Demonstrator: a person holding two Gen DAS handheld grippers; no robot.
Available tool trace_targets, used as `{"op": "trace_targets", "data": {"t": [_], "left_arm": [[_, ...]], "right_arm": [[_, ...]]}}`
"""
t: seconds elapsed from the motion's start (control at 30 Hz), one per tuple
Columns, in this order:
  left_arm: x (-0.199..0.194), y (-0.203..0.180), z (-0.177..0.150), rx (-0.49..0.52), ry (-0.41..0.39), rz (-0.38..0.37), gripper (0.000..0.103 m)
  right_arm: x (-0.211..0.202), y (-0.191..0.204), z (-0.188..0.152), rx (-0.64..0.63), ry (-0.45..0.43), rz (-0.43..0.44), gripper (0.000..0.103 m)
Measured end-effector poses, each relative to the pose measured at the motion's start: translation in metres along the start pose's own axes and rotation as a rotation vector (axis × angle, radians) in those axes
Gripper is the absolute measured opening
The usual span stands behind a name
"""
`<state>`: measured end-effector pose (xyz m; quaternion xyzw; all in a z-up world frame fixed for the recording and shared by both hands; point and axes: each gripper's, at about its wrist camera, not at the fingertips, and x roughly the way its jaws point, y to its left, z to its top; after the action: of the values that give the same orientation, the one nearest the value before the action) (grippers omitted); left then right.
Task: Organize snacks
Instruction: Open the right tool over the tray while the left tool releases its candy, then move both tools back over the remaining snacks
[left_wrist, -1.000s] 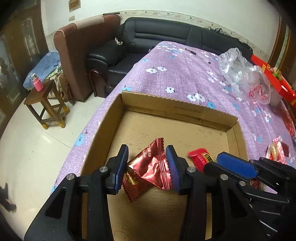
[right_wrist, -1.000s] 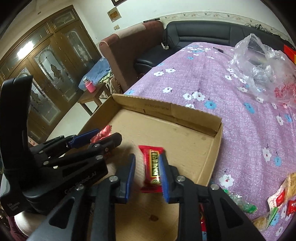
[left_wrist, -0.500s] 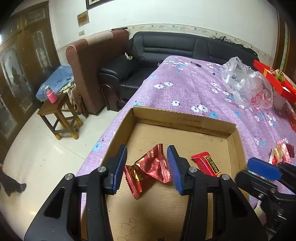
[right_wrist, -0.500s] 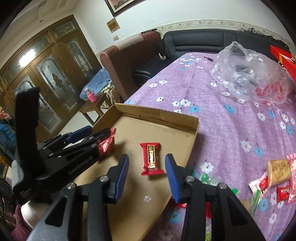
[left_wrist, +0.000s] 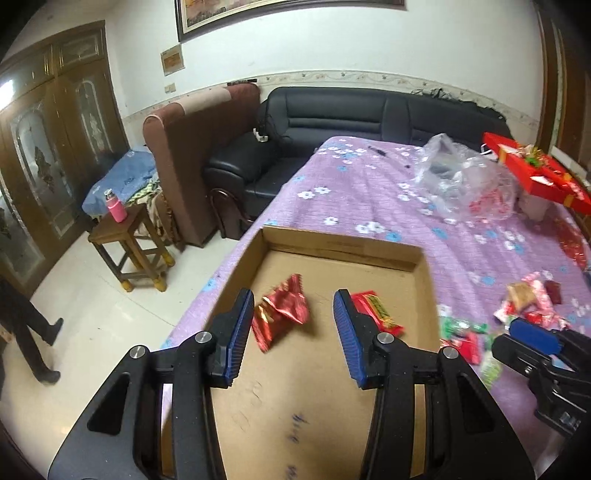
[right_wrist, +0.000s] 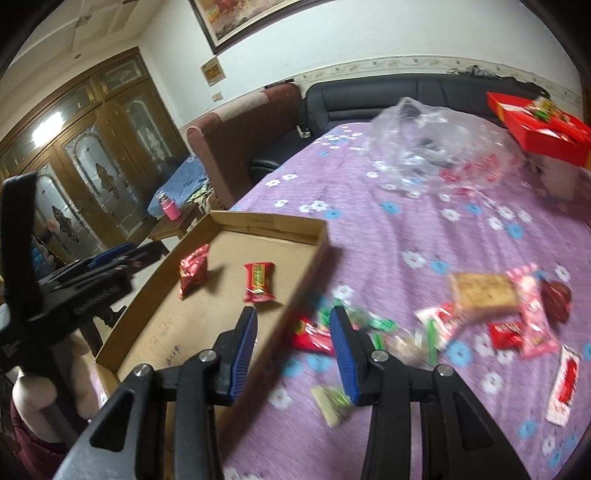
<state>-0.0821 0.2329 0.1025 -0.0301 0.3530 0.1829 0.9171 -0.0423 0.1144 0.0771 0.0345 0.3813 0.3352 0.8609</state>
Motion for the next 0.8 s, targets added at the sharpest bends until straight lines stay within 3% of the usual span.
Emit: {"op": "trace_targets", "data": {"t": [0.43,0.8], "left_arm": [[-0.044,-0.040,-0.014,0.065,-0.017,-0.054,0.045],[-0.054,-0.075,-0.020,0.114,-0.011,-0.068,0.045]], "right_arm": [[-0.051,-0.069,-0.031,0.143,-0.053,-0.069,0.044],[-0.082,-0.122,-0.053,0.245,-0.088,-0.118,0.046]]}}
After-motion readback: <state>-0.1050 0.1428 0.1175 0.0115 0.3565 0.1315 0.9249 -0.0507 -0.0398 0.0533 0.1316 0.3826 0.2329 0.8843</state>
